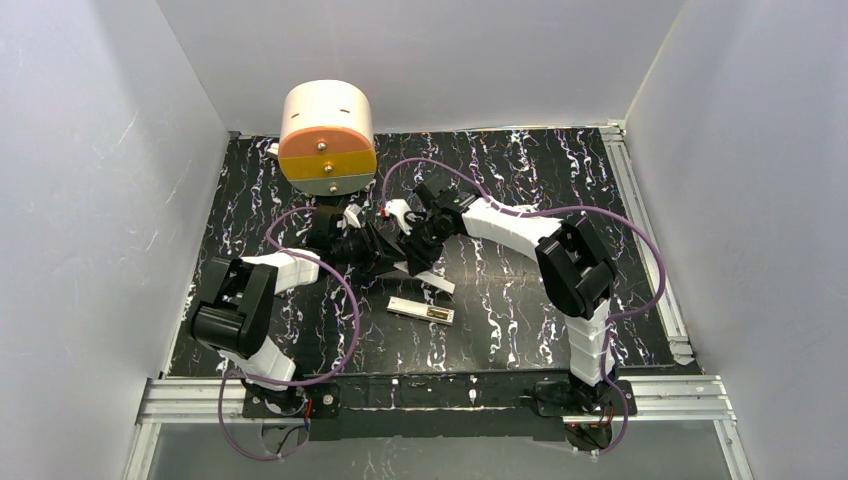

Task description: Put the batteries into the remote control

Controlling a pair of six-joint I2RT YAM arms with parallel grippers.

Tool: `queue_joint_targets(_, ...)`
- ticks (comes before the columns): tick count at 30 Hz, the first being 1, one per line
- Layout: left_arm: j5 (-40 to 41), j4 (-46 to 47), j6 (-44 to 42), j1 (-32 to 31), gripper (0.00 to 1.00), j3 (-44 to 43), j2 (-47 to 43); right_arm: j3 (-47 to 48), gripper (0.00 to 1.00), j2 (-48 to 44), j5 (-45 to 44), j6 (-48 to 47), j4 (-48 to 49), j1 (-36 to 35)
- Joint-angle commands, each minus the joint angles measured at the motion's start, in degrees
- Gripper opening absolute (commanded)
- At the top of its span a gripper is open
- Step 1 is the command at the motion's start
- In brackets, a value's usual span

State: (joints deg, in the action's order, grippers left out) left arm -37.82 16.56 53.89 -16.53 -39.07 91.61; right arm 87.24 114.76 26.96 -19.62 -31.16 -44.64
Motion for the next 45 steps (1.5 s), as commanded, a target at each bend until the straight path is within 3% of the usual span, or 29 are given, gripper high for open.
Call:
queue_joint_targets(1,-2.98,2.75,0.11,-0.33,0.35,1.23,-0.23,-0.49,0.37,-3.05,2.81,0.73,1.89,-0.03)
queue_joint_targets(5,-5.31,4.07,1.18,-0.43,0.19,1.12,-0.32,-0.45,0.37,-3.01,2.71,0.81,1.82,-0.08)
queue_joint_targets(7,-6.28,4.18,1.17,-0.42,0.02,1.21,-1.27,-0.61,0.37,-3.36,2.74,0.86,1.99,-0.02)
queue_joint_targets(8,-6.21,4.19,0.97,-0.43,0.0,1.5,-2.33,-1.17,0.36,-3.91,2.31,1.67,3.03,-0.05)
queue_joint_targets(10,-6.26,3.83,0.28,-0.43,0.0,2.07,-4.6,-2.13,0.39,-5.14,1.34,2.93,4.21,0.09)
queue_joint_targets(14,-6.74,1.3,-1.72,-0.34,0.0,1.43,-7.69,-4.87,0.7,-8.28,1.24,9.58,8.05,1.87)
queue_joint_targets(17,-7.5,-0.86,-3.01,0.11,0.0,-0.13,-8.73,-10.0,0.83,-12.79,2.47,17.14,14.47,4.55)
queue_joint_targets(22,-10.67,-2.05,-3.23,1.41,0.0,-3.47,-9.44,-23.7,0.91,-23.98,0.78,41.02,32.02,11.97)
queue_joint_targets(27,-13.83,-3.13,0.06,2.46,0.0,-7.82,-9.8,-38.45,0.92,-34.89,-4.68,67.75,41.02,17.08)
queue_joint_targets(32,-14.98,-3.29,4.69,2.47,0.0,-10.94,-12.35,-52.62,0.93,-41.89,-4.93,91.87,63.71,17.24)
queue_joint_targets(35,-15.29,-3.29,7.11,2.47,0.0,-12.39,-13.56,-55.23,0.93,-42.22,-4.14,98.87,72.66,17.19)
queue_joint_targets(38,-15.62,-3.33,9.1,2.47,0.0,-13.35,-14.08,-55.3,0.91,-42.04,-2.98,100.94,75.34,17.2)
queue_joint_targets(45,-13.53,-2.93,10.37,2.52,0.0,-12.19,-16.02,-53.79,0.67,-36.51,7.19,108.62,93.31,17.18)
